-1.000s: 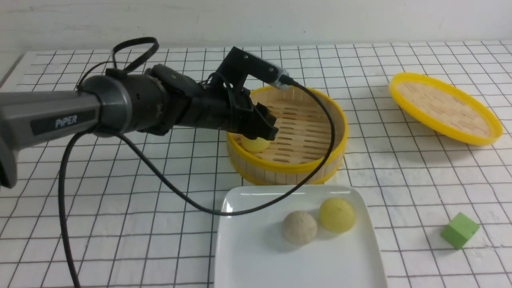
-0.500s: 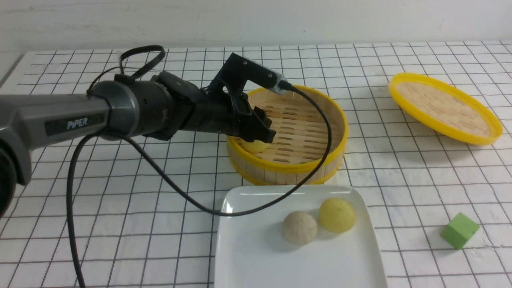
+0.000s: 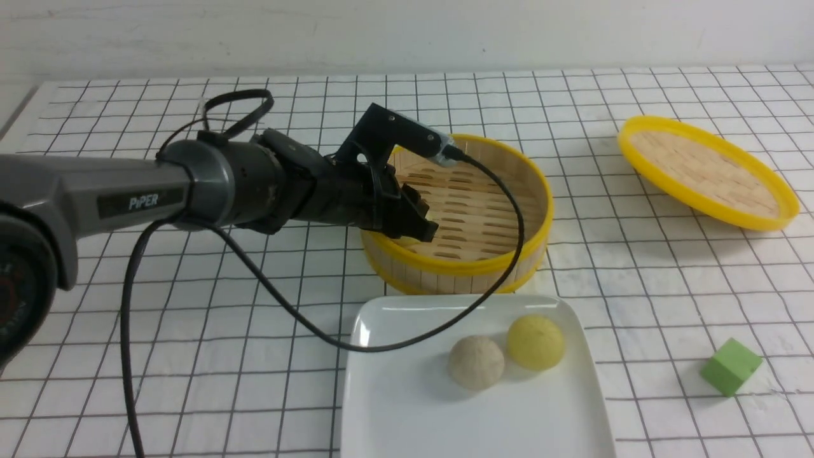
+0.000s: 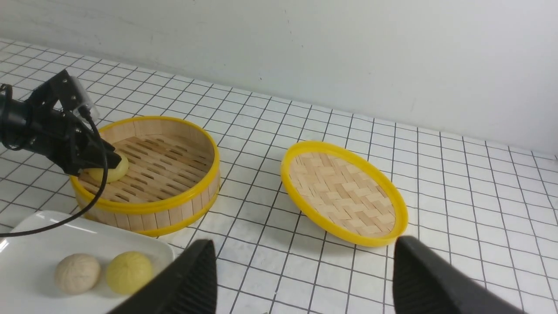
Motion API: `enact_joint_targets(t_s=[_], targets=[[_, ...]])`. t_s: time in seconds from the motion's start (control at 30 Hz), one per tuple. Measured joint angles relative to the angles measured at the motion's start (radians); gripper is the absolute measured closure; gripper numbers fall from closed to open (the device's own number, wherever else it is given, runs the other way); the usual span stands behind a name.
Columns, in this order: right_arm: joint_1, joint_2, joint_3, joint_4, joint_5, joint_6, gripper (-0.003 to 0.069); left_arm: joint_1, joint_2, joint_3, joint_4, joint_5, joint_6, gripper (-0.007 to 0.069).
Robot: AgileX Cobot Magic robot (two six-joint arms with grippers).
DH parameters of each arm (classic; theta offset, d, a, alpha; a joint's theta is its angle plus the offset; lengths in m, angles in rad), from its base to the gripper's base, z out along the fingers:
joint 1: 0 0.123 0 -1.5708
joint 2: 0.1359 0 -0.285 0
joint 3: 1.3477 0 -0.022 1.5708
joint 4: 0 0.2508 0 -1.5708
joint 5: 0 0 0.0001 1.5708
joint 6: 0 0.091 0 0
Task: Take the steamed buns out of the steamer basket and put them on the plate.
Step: Use the left arm to grab the steamed stuffed bun that is closest to it, then use the left arm to put the steamed stuffed bun into the plate
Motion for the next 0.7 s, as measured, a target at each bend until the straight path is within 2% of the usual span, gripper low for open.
enact_joint_targets(t_s=[0.1,0.17,0.37,0.7], targets=[[0.0,0.0,0.0,0.0,0.0,0.0,0.0132,0.0,0.0,0.0,-0.003,-0.004,0.0,0.0571],[0.0,0.0,0.0,0.0,0.0,0.0,0.0132,0.0,-0.002,0.0,-0.007,-0.007,0.0,0.0599],[0.0,0.0,0.0,0.0,0.0,0.0,0.0141,0.0,-0.078,0.001,-0.005,0.019,-0.009,0.0605],[0.0,0.0,0.0,0.0,0.0,0.0,0.0188,0.0,-0.424,0.001,-0.002,0.075,-0.064,0.0606]])
